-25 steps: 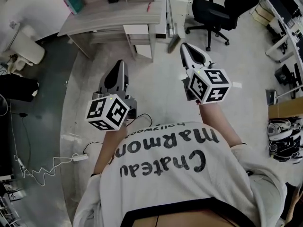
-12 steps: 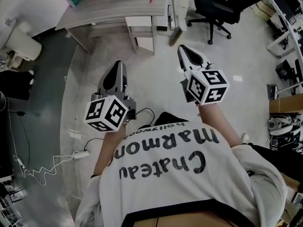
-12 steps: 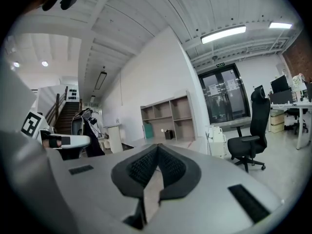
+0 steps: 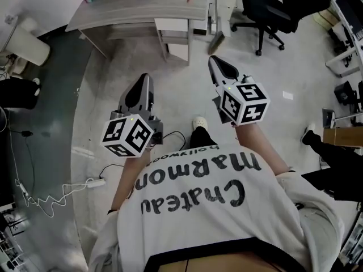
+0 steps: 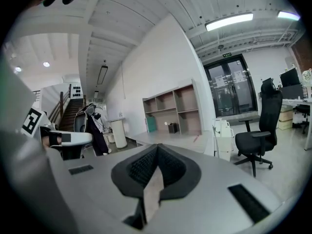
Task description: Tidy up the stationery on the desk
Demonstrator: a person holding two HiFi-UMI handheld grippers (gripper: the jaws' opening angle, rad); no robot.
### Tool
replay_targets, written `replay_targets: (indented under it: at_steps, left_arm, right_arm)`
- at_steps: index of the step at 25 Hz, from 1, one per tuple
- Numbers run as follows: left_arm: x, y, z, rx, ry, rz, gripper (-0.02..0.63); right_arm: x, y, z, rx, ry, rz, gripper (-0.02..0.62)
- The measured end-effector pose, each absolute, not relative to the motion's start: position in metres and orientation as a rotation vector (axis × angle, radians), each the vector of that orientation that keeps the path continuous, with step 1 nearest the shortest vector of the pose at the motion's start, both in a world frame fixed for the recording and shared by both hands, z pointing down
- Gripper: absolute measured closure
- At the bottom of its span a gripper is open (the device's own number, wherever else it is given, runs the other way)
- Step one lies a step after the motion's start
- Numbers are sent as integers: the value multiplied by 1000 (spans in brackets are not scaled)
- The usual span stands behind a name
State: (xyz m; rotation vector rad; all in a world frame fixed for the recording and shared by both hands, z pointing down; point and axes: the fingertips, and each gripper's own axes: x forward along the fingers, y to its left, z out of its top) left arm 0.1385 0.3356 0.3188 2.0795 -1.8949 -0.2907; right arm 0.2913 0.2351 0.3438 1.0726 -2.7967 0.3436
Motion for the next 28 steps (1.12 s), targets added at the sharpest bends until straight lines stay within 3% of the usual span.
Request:
replay_targets:
  at_steps: [10, 28]
  left_arm:
    - [130, 219, 310, 2083, -1863, -306, 589]
    - [158, 93, 314, 2099, -1821, -311, 589]
  right_arm:
    - [261, 120, 336, 991, -2817, 357, 584]
    - [281, 5, 342, 978, -2825, 417, 584]
